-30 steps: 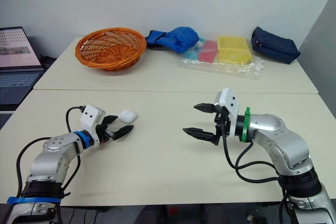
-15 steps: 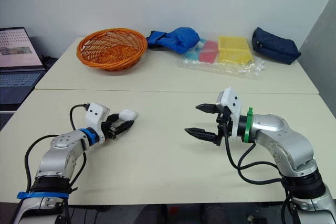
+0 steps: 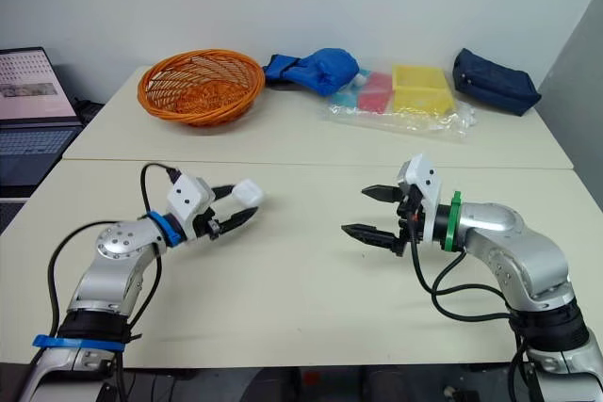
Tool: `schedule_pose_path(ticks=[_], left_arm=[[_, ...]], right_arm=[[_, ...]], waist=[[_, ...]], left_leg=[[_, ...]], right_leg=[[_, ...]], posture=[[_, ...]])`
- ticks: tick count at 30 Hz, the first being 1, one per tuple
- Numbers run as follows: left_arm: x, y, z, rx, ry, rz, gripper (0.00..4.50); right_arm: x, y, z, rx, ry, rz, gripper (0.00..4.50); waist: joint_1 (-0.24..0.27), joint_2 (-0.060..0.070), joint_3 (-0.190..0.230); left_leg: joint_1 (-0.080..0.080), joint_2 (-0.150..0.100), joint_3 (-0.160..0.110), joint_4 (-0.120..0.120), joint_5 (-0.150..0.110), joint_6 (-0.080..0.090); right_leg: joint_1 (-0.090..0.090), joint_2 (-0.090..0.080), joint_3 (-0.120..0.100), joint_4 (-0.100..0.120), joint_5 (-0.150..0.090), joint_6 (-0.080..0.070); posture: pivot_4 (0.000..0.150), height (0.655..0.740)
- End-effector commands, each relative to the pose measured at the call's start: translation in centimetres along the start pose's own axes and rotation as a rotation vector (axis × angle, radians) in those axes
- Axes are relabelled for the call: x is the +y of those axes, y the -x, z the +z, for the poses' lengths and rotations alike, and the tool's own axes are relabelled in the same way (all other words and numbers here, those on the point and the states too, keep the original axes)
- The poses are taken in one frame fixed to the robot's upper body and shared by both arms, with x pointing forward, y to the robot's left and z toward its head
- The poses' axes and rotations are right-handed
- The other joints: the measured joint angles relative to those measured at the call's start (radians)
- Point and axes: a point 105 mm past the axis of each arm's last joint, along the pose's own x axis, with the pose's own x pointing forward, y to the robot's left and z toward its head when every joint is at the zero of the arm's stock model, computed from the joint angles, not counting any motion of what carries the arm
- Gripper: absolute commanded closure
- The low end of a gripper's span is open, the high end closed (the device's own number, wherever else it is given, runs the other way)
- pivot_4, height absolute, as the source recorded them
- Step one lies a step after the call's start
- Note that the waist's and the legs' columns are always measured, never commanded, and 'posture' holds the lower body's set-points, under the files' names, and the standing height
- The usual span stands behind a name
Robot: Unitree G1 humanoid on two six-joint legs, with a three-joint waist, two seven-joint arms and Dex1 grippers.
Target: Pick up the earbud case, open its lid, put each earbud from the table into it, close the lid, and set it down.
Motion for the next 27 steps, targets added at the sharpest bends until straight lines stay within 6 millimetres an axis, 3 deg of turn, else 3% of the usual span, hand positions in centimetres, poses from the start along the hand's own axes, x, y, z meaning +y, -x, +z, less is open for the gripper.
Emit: schedule_pose_path(ticks=[1,4,8,12,19,27], left_arm=[[0.4,-1.7,4.4,-0.188,-0.33,-0.036,1.8],[-0.2,-3.1,7.0,-0.344,-0.529,-0.074,1.8],[-0.7,-3.9,8.5,-0.454,-0.651,-0.096,1.8],[-1.2,-4.0,10.0,-0.568,-0.743,-0.107,1.8],[-1.2,-4.1,10.0,-0.594,-0.774,-0.112,1.8],[-0.9,-4.3,10.1,-0.598,-0.78,-0.099,1.8]], right_arm=[[-1.8,-0.3,2.4,-0.038,-0.095,-0.008,0.0],[-2.2,-1.6,3.0,-0.026,-0.18,0.049,0.0],[-2.0,-3.4,2.7,0.016,-0.219,0.079,0.0],[-1.3,-5.0,3.7,-0.008,-0.266,0.118,0.0],[-0.1,-5.6,4.8,-0.025,-0.29,0.182,0.0],[-0.1,-6.6,4.9,-0.032,-0.307,0.167,0.0]], waist=[[-0.001,0.0,0.0],[0.0,0.0,0.0],[-0.002,0.0,0.0],[-0.006,0.0,0.0],[-0.003,0.0,0.0],[-0.004,0.0,0.0]], left_leg=[[0.0,0.0,0.0,0.0,0.0,0.0],[0.0,-0.001,0.002,0.002,0.0,0.0],[-0.002,-0.001,0.004,0.001,0.0,0.001],[-0.006,-0.001,0.004,0.001,0.0,0.001],[-0.009,0.0,0.002,0.002,0.0,0.001],[-0.009,0.0,0.001,0.008,0.0,0.001]], right_leg=[[0.0,0.0,0.0,0.0,0.0,0.0],[0.0,0.001,-0.001,0.0,0.002,0.0],[-0.001,0.002,-0.001,0.0,0.002,0.0],[-0.005,0.003,-0.001,0.0,0.002,0.0],[-0.006,0.001,-0.004,0.001,0.002,0.001],[-0.005,0.003,-0.004,0.005,0.002,0.001]], posture=[[0.15,0.74],[0.15,0.74],[0.15,0.74],[0.15,0.74],[0.15,0.74],[0.15,0.74]])
